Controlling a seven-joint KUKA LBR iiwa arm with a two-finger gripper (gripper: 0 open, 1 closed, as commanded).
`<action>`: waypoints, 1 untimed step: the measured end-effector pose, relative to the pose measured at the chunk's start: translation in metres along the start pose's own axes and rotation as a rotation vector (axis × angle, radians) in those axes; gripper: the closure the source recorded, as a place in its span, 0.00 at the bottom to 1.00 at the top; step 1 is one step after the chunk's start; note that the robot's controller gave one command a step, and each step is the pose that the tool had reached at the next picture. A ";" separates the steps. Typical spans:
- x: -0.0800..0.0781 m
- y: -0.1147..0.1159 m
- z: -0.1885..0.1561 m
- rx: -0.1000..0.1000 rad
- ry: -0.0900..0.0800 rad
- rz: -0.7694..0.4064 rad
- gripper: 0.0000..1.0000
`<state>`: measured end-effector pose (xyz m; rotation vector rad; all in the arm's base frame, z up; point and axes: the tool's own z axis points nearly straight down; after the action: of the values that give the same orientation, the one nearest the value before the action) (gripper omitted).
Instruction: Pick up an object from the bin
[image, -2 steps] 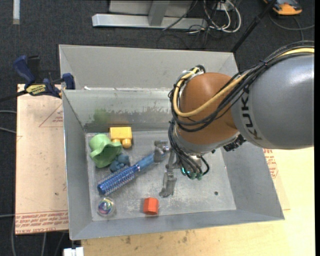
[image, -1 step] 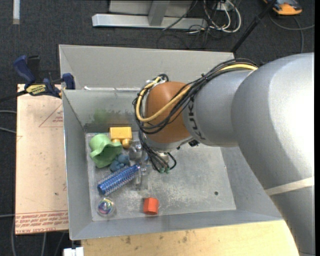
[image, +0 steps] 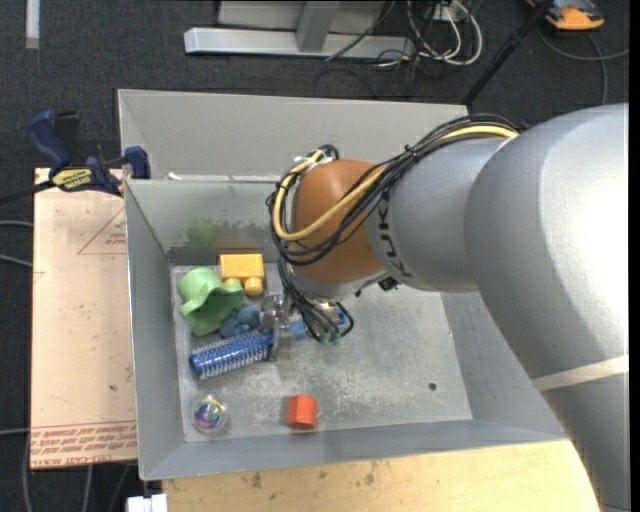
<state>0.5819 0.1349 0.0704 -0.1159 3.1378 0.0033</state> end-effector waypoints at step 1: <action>0.006 0.009 -0.107 -0.001 -0.007 0.025 1.00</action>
Offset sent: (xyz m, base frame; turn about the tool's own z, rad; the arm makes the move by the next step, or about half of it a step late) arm -0.0090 0.0070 0.1036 0.0279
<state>0.5747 0.1433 0.1778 -0.0762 3.1318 0.0055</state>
